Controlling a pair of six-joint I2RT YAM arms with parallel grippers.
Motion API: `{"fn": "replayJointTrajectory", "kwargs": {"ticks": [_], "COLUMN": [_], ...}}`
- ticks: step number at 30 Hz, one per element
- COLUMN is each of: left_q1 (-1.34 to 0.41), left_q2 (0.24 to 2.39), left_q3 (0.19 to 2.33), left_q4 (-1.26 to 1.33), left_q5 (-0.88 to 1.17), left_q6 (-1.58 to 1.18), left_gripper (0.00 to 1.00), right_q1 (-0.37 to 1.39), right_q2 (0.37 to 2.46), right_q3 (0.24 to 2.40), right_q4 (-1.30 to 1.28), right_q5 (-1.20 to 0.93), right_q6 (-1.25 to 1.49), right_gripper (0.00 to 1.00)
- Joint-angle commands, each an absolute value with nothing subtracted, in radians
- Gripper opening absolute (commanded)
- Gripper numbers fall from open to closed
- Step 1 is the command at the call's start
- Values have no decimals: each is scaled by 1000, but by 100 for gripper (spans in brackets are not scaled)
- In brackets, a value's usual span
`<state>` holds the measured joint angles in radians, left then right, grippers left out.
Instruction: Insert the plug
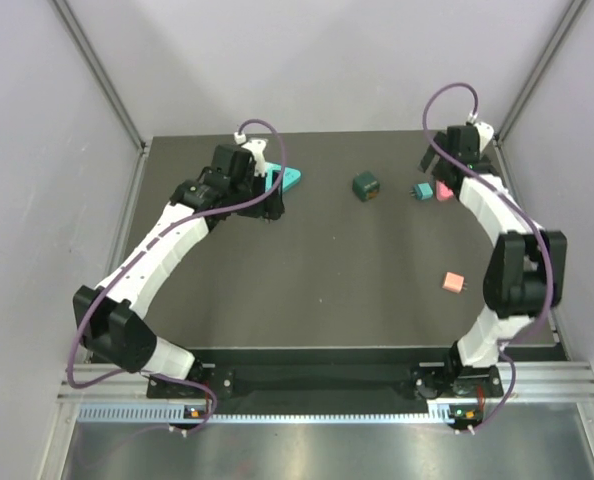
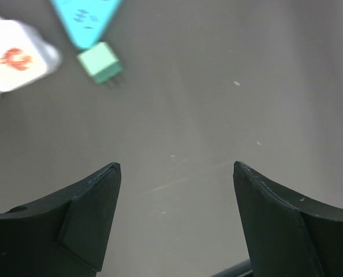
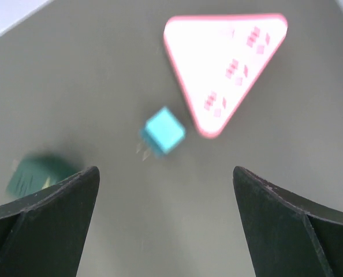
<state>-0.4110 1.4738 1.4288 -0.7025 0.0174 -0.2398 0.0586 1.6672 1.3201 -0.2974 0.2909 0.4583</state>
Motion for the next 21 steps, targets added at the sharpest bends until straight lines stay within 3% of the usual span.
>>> {"fn": "replayJointTrajectory", "kwargs": {"ticks": [1, 10, 21], "left_q1": [-434, -448, -453], "left_q2": [1436, 1397, 1436], "left_q3": [1358, 1264, 1244], "left_q4": [-600, -545, -534], "left_q5": [99, 126, 107], "left_q6": [-232, -212, -196], "left_gripper": [83, 83, 82], "right_q1": [8, -127, -160], "right_q2": [1814, 2101, 2341], "right_q3": [1480, 1738, 1965], "right_q4": [-285, -276, -219], "right_q5": [360, 263, 126], "right_q6": [416, 307, 262], "right_gripper": [98, 100, 100]}}
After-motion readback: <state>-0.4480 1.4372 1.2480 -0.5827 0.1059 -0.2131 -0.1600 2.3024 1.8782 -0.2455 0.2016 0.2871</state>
